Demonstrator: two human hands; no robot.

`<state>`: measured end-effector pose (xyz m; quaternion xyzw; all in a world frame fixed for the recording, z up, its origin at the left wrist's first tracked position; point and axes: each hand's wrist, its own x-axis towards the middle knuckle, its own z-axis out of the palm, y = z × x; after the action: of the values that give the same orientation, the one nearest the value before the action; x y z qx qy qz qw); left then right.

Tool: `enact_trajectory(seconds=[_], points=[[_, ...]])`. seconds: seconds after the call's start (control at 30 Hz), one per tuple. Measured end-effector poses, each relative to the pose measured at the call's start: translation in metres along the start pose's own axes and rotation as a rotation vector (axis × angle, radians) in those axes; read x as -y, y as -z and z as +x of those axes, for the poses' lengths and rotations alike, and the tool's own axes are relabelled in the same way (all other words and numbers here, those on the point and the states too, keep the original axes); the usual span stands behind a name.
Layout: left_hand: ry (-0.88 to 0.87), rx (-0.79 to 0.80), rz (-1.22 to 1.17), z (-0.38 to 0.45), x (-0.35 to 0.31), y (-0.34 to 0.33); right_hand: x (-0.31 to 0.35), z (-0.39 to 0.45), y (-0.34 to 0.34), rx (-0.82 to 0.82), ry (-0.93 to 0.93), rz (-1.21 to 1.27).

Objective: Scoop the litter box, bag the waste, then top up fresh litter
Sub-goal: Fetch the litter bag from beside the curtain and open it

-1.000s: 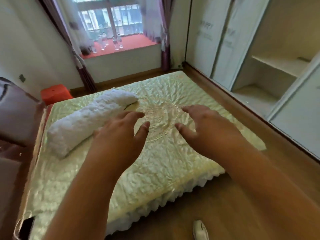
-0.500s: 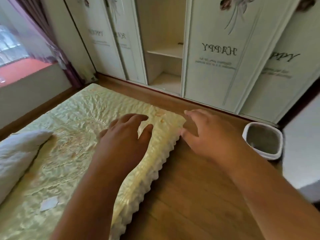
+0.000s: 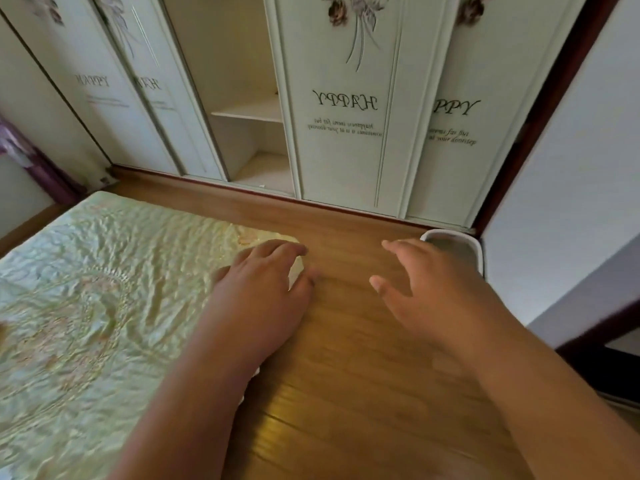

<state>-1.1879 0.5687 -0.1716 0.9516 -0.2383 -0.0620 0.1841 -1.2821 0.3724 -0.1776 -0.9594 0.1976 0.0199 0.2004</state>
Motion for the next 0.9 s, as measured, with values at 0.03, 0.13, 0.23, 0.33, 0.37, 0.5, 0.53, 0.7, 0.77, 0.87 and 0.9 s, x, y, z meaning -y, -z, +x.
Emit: enact_trajectory(seconds=[0.03,0.13,0.23,0.33,0.37,0.5,0.53,0.7,0.77,0.87,0.9], points=[[-0.012,0.008,0.010,0.005,-0.006,-0.002,-0.006,0.002,0.004,-0.012,-0.011,-0.012],[-0.052,0.033,0.029,0.021,-0.017,-0.008,-0.020,0.010,0.011,-0.045,-0.053,-0.020],[-0.070,0.055,0.029,0.045,-0.018,-0.011,-0.027,0.027,0.013,-0.059,-0.092,-0.012],[-0.080,0.083,0.020,0.079,-0.016,-0.012,-0.032,0.052,0.014,-0.077,-0.132,-0.022],[-0.084,0.092,0.016,0.092,-0.014,-0.012,-0.033,0.062,0.015,-0.084,-0.148,-0.027],[-0.129,0.112,-0.002,0.155,-0.003,-0.013,-0.023,0.112,0.015,-0.095,-0.175,-0.063],[-0.140,0.113,-0.004,0.172,0.001,-0.011,-0.018,0.127,0.015,-0.093,-0.177,-0.071],[-0.161,0.101,0.003,0.257,0.032,0.010,0.014,0.211,0.017,-0.106,-0.186,-0.104],[-0.167,0.097,-0.001,0.287,0.044,0.018,0.026,0.242,0.019,-0.120,-0.184,-0.103],[-0.167,0.107,-0.007,0.323,0.059,0.026,0.040,0.280,0.019,-0.127,-0.184,-0.093],[-0.166,0.107,-0.006,0.334,0.063,0.028,0.043,0.291,0.018,-0.124,-0.183,-0.087]])
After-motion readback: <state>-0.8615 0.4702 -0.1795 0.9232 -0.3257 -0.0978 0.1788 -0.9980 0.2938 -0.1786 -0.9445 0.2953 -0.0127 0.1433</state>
